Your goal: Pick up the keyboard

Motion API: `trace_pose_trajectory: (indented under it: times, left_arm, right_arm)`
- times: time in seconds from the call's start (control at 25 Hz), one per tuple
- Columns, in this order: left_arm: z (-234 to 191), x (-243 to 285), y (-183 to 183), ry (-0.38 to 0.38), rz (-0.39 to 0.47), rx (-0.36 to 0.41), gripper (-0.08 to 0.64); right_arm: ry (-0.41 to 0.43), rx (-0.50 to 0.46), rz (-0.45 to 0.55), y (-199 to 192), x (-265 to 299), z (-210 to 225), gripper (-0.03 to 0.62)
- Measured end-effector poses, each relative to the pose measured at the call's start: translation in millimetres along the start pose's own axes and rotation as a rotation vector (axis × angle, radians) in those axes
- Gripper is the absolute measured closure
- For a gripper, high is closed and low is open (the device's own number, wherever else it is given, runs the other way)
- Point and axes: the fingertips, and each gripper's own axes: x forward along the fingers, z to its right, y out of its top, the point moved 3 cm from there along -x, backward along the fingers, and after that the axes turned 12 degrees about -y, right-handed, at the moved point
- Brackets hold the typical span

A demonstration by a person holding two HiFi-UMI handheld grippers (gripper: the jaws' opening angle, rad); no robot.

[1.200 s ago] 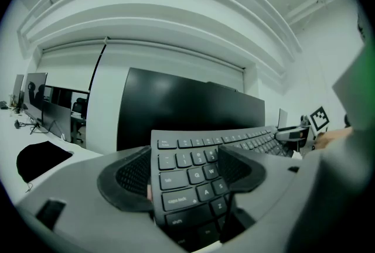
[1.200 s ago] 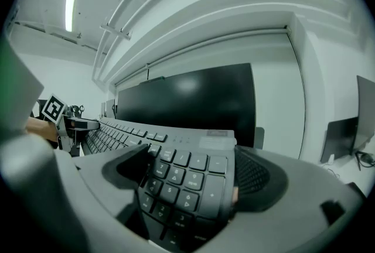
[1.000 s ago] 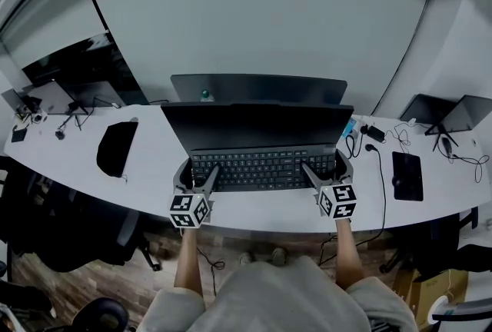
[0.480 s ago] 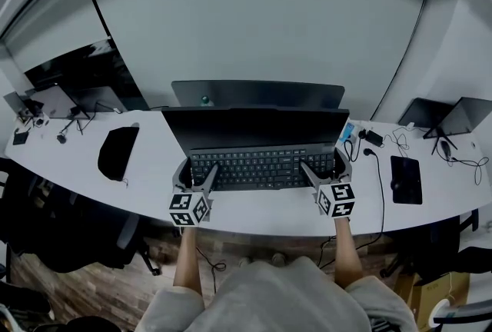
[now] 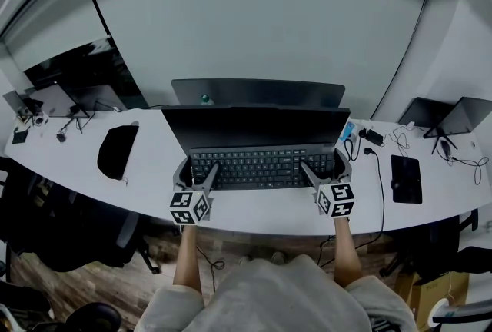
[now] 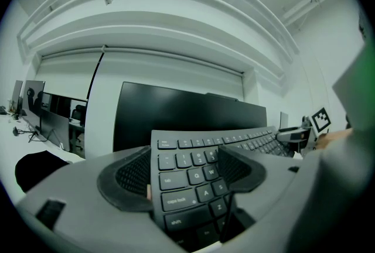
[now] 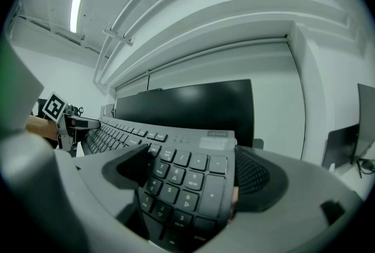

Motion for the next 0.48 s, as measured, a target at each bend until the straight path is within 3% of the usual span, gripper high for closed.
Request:
trace_pose_trajectory:
  times: [0.48]
  left_arm:
    - [-2.0,-0.3,-5.0,0.000,-0.009,0.002,0.229]
  right_arm:
    - [0.001,0.009,-0.015,-7.6,1.4,-1.8,0.143]
